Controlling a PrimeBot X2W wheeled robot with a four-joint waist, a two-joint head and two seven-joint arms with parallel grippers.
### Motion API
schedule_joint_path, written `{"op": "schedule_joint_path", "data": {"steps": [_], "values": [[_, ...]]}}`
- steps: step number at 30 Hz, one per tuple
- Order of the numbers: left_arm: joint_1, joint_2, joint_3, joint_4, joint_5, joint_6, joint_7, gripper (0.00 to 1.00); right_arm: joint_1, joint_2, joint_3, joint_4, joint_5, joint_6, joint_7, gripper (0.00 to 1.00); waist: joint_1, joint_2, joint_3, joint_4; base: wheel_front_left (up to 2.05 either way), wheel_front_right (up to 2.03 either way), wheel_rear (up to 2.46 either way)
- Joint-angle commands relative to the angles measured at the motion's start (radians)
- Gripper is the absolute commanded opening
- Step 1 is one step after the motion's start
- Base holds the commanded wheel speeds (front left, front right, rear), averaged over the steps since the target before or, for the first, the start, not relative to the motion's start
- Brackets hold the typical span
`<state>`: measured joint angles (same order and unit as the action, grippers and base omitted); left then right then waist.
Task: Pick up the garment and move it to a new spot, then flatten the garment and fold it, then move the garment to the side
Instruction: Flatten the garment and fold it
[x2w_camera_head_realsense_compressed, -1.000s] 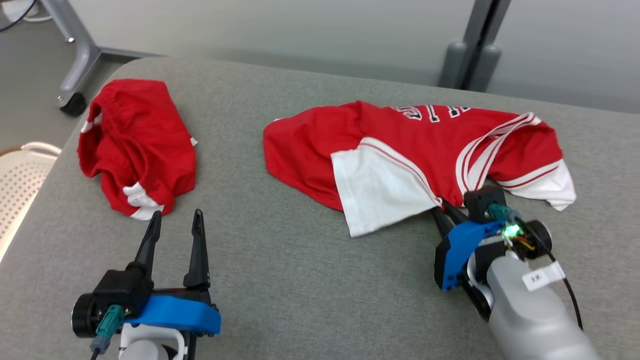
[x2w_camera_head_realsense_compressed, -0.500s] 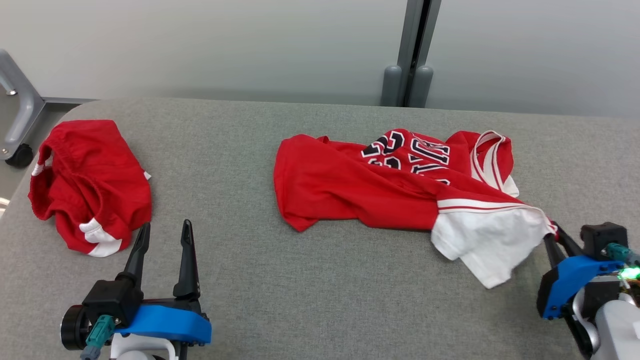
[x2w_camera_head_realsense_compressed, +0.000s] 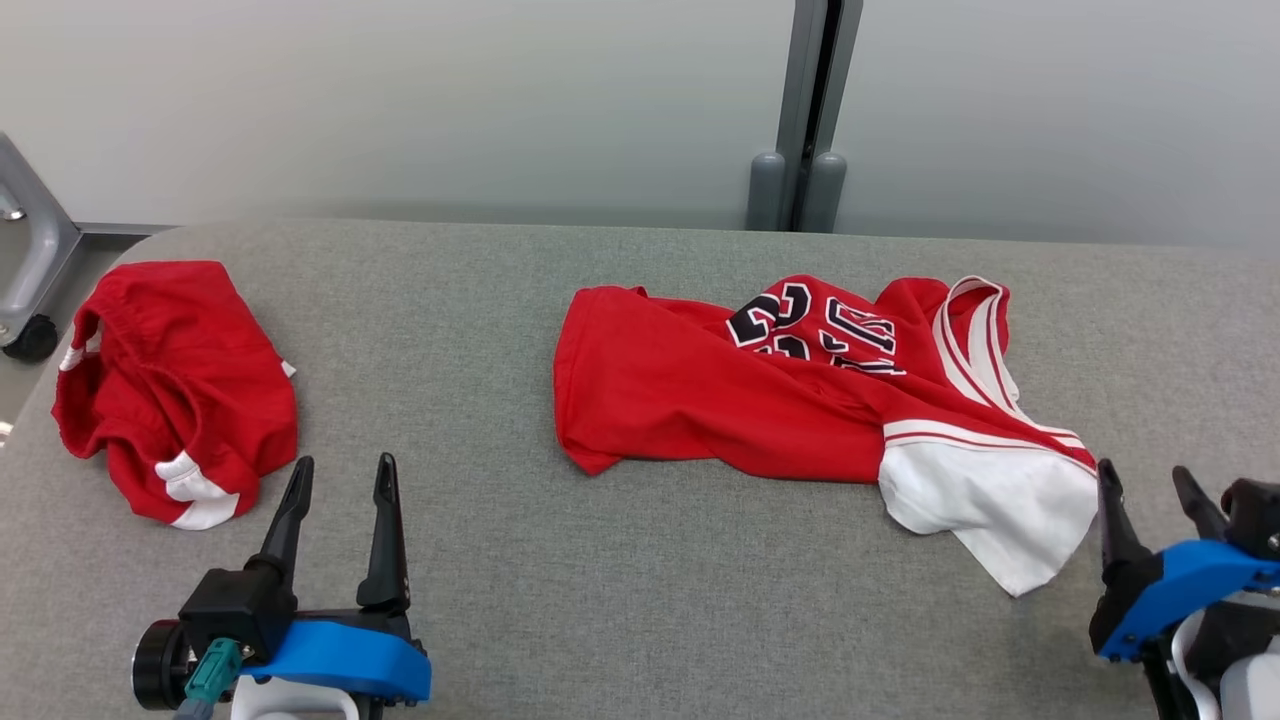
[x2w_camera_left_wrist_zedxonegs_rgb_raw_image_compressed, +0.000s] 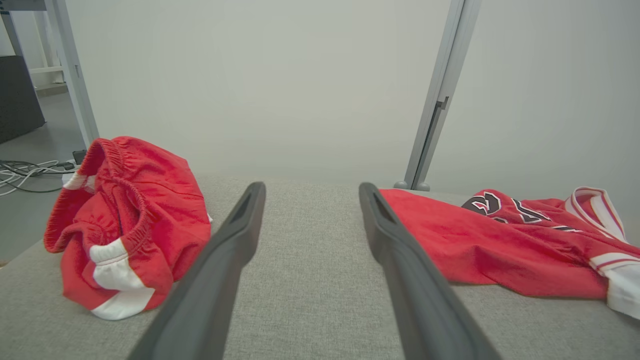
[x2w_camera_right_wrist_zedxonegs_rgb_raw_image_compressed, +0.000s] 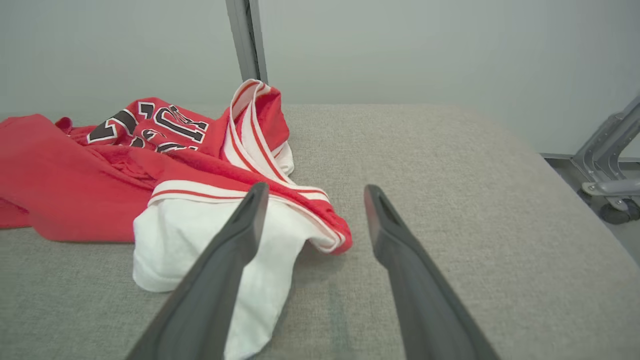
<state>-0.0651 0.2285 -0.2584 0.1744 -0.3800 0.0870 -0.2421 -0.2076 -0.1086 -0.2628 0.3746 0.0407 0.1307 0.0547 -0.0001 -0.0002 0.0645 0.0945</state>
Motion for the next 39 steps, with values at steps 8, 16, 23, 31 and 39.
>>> {"op": "schedule_joint_path", "data": {"steps": [8,16,23,31,39], "values": [[0.001,0.005,-0.004,0.002,-0.007,-0.001,-0.002,1.00,0.138,0.057,0.010,-0.102,0.189,0.000,0.110,1.00,0.0001,0.0002,-0.005,0.012,0.00,0.00,0.00],[-0.023,0.013,-0.001,-0.009,-0.011,0.004,-0.003,1.00,0.058,0.057,0.031,0.046,0.182,0.000,0.149,1.00,0.0001,0.0002,0.029,0.015,0.00,0.00,0.00],[-0.037,0.016,-0.003,-0.012,-0.012,0.006,-0.005,1.00,-0.063,0.057,0.045,0.228,0.149,0.000,0.107,1.00,0.0001,0.0002,0.054,0.018,0.00,0.00,0.00],[-0.029,0.020,-0.002,-0.011,-0.015,0.012,-0.006,1.00,-0.058,0.056,0.053,0.246,0.113,0.000,0.116,0.00,0.0001,0.0002,0.049,0.003,0.00,0.00,0.00],[-0.015,0.025,-0.003,-0.011,-0.023,0.017,-0.007,1.00,0.103,0.057,0.011,-0.027,0.209,0.000,0.300,0.00,0.0001,0.0002,0.032,-0.029,0.00,0.00,0.00]]}}
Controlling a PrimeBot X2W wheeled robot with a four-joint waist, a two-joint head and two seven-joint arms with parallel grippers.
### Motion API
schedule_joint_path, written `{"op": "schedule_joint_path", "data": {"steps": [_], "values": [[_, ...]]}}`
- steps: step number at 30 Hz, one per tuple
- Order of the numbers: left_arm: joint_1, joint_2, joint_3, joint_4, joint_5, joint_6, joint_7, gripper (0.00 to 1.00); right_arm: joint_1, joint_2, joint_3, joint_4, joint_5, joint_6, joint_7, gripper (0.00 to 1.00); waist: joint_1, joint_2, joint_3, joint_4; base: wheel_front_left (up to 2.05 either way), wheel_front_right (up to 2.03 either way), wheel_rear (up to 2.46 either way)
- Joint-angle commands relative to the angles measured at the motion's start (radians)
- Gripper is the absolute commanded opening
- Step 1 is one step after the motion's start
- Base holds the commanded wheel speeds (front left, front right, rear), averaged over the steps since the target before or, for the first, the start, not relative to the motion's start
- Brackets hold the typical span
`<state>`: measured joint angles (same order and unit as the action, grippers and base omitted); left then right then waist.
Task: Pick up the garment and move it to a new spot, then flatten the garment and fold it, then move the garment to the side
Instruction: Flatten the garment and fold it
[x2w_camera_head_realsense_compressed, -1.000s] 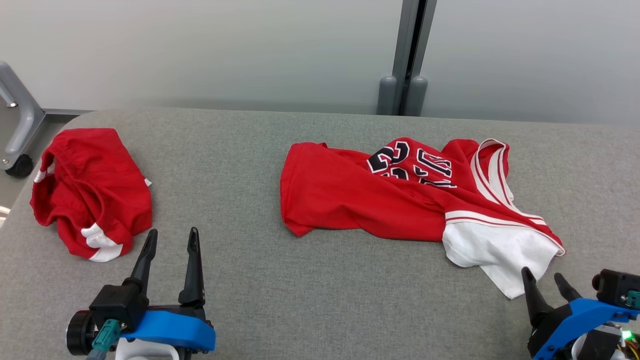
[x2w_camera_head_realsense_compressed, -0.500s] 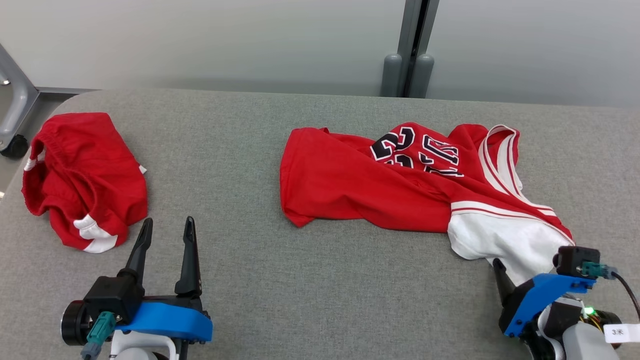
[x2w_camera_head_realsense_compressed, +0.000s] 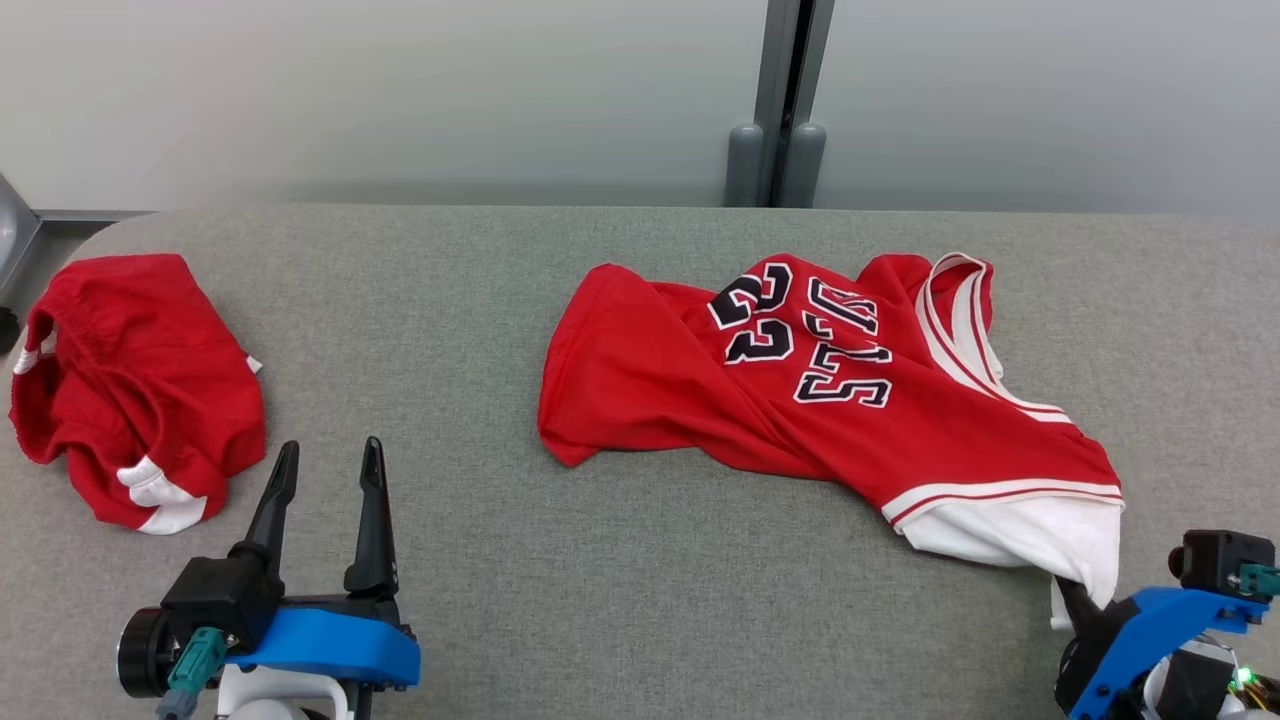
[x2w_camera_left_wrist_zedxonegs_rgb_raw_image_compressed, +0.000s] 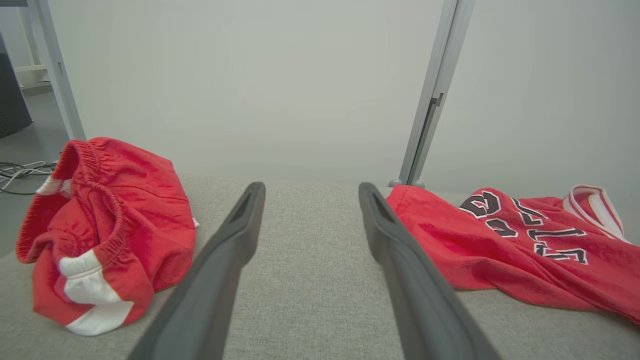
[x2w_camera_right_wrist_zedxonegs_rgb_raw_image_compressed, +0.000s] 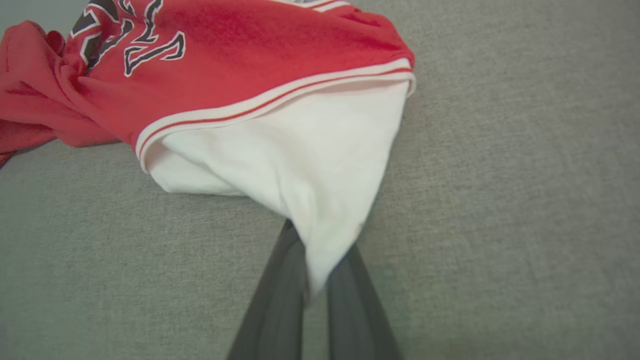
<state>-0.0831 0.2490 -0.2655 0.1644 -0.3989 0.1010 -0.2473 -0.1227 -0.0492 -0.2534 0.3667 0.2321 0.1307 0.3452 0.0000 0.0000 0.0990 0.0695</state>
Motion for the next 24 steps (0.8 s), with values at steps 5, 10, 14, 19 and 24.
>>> {"op": "schedule_joint_path", "data": {"steps": [5,10,14,19,24], "values": [[0.000,0.009,0.000,-0.005,-0.005,0.003,0.000,1.00,0.165,-0.004,-0.002,-0.258,0.107,0.000,0.166,0.00,0.0000,0.0000,-0.003,-0.013,0.00,0.00,0.00],[-0.005,0.012,0.000,-0.007,-0.010,0.004,0.000,1.00,0.203,-0.003,-0.067,-0.371,0.071,0.000,0.215,0.75,0.0000,0.0000,0.003,-0.019,0.00,0.00,0.00],[-0.016,0.011,-0.010,0.000,-0.010,-0.001,0.001,1.00,0.168,-0.004,-0.099,-0.350,0.010,0.000,0.176,1.00,0.0000,0.0000,0.000,-0.010,0.00,0.00,0.00],[-0.009,0.009,-0.019,0.010,-0.012,-0.004,-0.001,1.00,0.147,-0.003,-0.080,-0.333,-0.038,0.000,0.055,1.00,0.0000,0.0000,-0.015,0.005,0.00,0.00,0.00],[0.013,0.014,-0.016,0.015,-0.014,0.001,-0.004,1.00,0.139,-0.002,-0.022,-0.332,-0.081,0.000,-0.145,1.00,0.0000,0.0000,-0.032,0.004,0.00,0.00,0.00]]}}
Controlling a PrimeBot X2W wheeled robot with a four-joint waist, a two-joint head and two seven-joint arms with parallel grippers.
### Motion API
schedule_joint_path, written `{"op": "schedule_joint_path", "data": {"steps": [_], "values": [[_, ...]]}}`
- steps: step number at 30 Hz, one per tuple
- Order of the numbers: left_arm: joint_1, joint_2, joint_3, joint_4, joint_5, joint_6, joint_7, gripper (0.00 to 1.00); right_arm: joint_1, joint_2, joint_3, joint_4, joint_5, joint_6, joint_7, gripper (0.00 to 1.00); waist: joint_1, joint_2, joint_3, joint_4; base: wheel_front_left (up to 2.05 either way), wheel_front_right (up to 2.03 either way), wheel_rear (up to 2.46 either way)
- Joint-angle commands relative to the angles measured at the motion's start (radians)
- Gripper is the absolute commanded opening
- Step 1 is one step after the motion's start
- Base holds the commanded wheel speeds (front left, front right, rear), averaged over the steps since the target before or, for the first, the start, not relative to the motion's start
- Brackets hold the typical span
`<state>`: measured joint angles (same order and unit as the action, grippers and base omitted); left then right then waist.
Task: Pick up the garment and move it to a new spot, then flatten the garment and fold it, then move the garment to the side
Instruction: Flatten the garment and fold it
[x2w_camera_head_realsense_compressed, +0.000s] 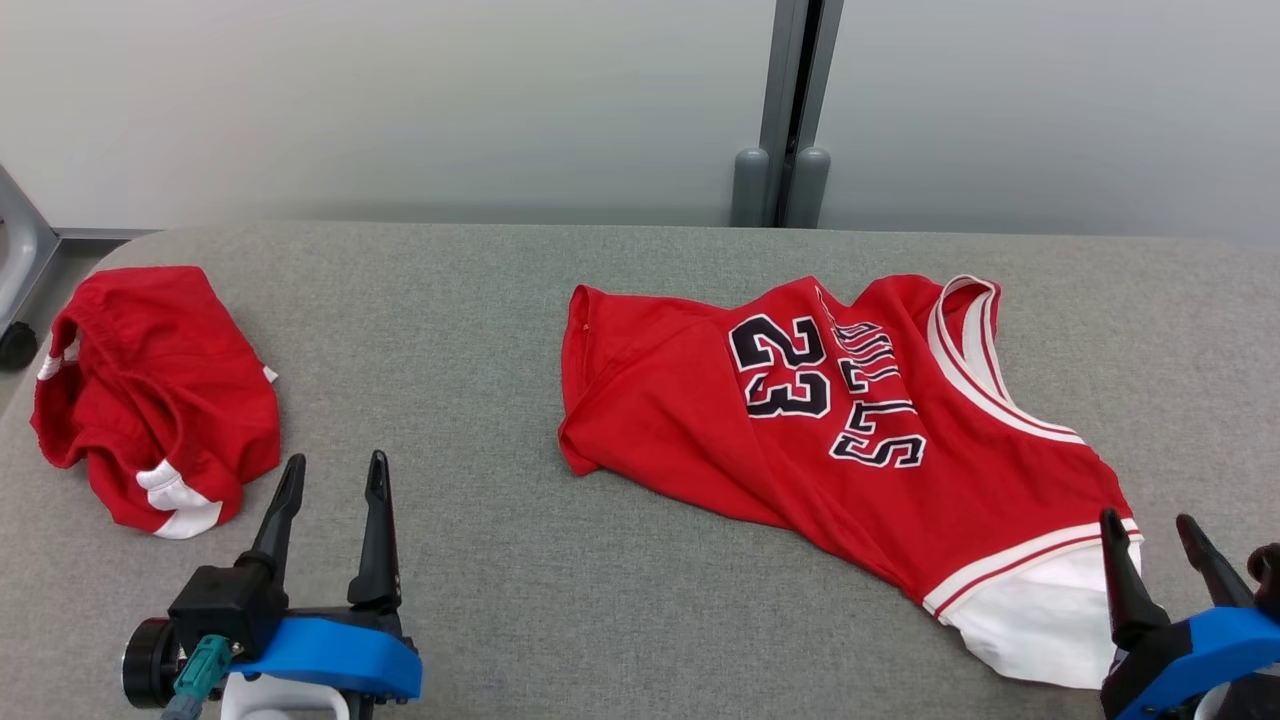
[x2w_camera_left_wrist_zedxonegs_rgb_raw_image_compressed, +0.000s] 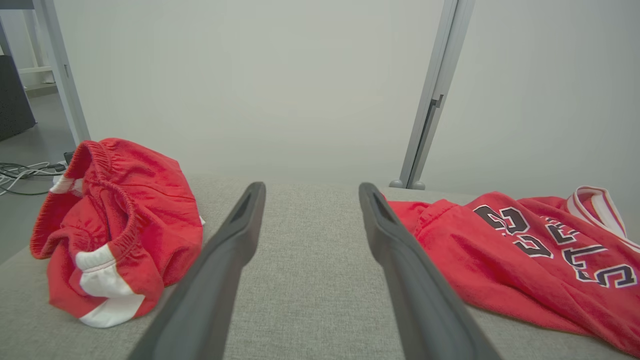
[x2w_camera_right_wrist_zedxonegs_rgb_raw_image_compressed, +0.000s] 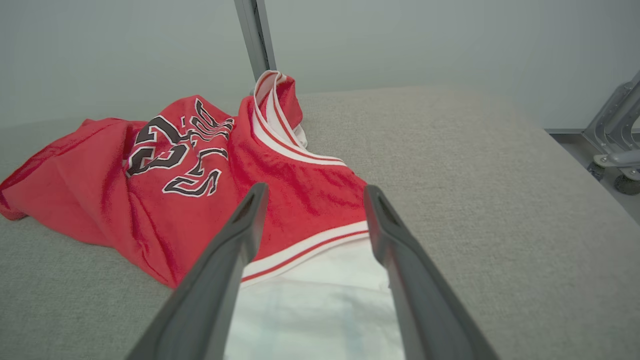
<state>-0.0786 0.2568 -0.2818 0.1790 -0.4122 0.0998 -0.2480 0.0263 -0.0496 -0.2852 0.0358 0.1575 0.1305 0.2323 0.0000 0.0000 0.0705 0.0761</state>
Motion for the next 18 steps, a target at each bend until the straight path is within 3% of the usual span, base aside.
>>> {"op": "schedule_joint_path", "data": {"steps": [1,5,9,18], "values": [[0.013,0.007,0.000,0.001,-0.002,0.004,-0.004,1.00,-0.009,-0.003,0.022,-0.003,-0.018,0.000,-0.083,1.00,0.0000,0.0000,-0.008,-0.004,0.00,0.00,0.00],[0.024,0.005,0.001,0.004,0.003,0.010,-0.009,1.00,0.007,-0.003,0.083,0.016,-0.044,0.000,-0.262,1.00,0.0000,0.0000,-0.022,-0.013,0.00,0.00,0.00],[0.039,0.004,0.003,0.011,0.004,0.012,-0.011,1.00,0.024,-0.003,0.132,0.045,-0.057,0.000,-0.369,1.00,0.0000,0.0000,-0.038,-0.021,0.00,0.00,0.00],[0.059,0.008,0.010,0.014,0.008,0.018,-0.014,1.00,0.023,-0.002,0.162,0.081,-0.040,0.000,-0.402,1.00,0.0000,0.0000,-0.048,-0.041,0.00,0.00,0.00]]}}
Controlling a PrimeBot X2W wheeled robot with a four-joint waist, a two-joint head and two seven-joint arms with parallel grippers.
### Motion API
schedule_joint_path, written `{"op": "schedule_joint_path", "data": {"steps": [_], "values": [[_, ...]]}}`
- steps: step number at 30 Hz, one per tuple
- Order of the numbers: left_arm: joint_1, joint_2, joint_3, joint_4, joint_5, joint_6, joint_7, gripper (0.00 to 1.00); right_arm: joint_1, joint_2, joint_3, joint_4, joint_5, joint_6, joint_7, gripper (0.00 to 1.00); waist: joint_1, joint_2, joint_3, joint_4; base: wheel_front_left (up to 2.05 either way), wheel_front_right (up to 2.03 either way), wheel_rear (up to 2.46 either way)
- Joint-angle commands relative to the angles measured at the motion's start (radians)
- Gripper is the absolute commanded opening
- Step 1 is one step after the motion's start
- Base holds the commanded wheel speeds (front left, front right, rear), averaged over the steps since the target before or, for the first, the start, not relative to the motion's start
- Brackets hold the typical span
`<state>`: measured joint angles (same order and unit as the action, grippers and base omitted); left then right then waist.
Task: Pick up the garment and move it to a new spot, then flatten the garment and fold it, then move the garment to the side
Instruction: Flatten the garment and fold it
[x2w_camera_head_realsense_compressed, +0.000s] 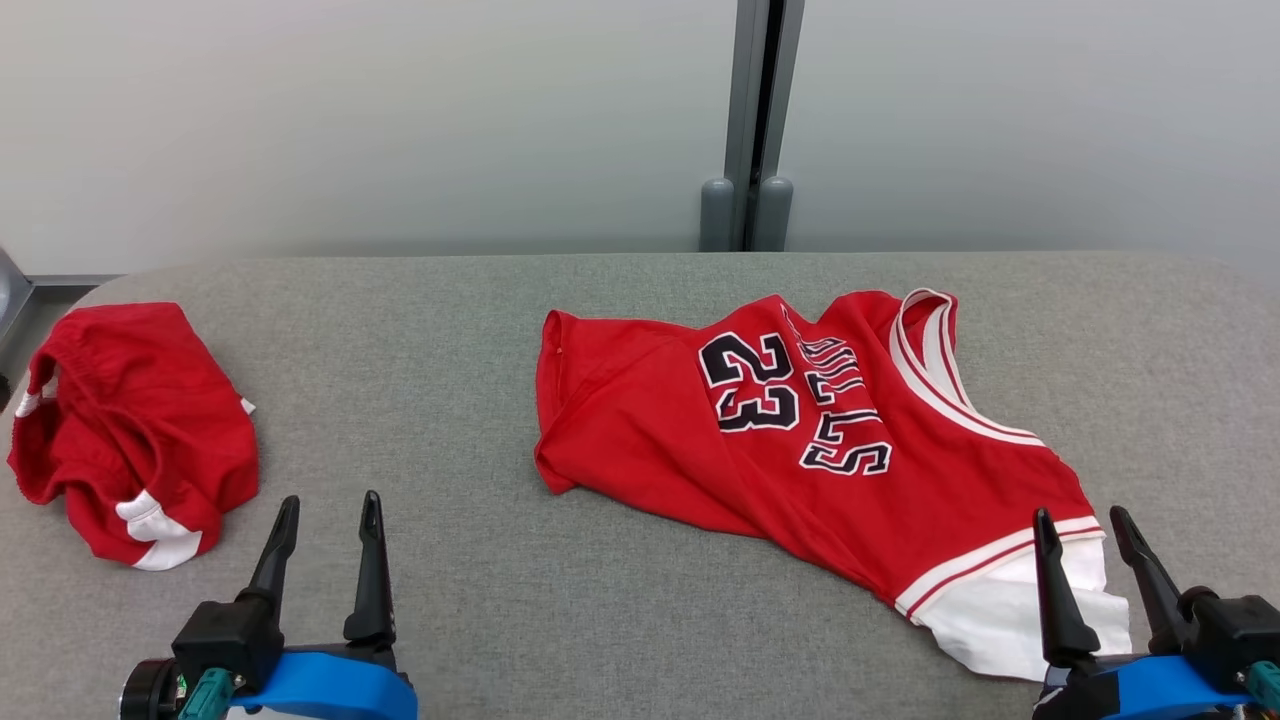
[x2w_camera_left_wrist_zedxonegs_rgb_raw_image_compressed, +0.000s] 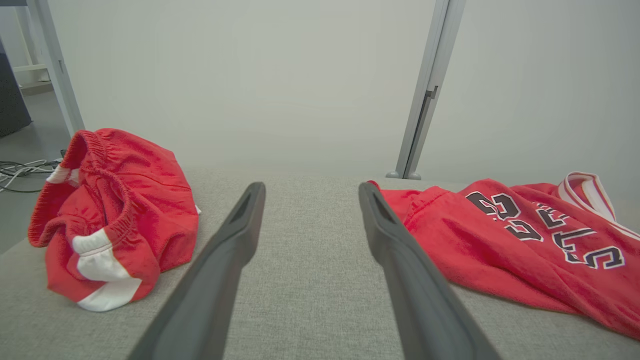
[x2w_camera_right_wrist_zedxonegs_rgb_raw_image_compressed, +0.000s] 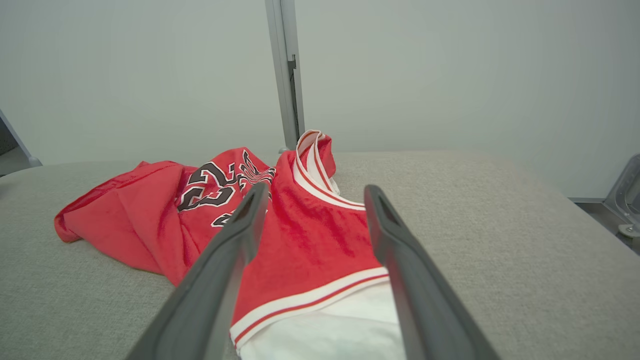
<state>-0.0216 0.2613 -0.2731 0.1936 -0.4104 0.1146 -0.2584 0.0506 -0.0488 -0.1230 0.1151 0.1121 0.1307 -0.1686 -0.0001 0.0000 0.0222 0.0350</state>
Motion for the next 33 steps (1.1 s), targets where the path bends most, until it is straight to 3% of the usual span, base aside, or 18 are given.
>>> {"op": "schedule_joint_path", "data": {"steps": [1,8,17,22,33], "values": [[-0.005,0.003,-0.003,0.000,0.008,0.001,-0.001,1.00,-0.006,-0.003,0.003,0.004,0.010,0.000,0.005,1.00,0.0001,0.0000,0.003,-0.003,0.00,0.00,0.00],[-0.149,-0.016,-0.089,0.062,0.023,-0.067,0.098,1.00,-0.041,-0.003,0.022,0.009,0.031,0.000,0.027,1.00,0.0001,0.0000,0.058,-0.026,0.00,0.00,0.00],[-0.467,-0.122,-0.166,0.277,-0.012,-0.136,0.337,1.00,-0.089,-0.003,0.066,-0.001,0.045,0.000,0.029,1.00,0.0001,0.0000,0.150,-0.074,0.00,0.00,0.00],[-0.623,-0.145,-0.156,0.419,-0.032,-0.120,0.452,1.00,-0.122,-0.003,0.103,-0.005,0.057,0.000,0.027,1.00,0.0001,0.0000,0.207,-0.118,0.00,0.00,0.00],[-0.818,-0.122,-0.122,0.611,-0.072,-0.124,0.591,1.00,-0.173,-0.004,0.170,0.014,0.084,0.000,-0.003,1.00,0.0001,0.0000,0.313,-0.206,0.00,0.00,0.00]]}}
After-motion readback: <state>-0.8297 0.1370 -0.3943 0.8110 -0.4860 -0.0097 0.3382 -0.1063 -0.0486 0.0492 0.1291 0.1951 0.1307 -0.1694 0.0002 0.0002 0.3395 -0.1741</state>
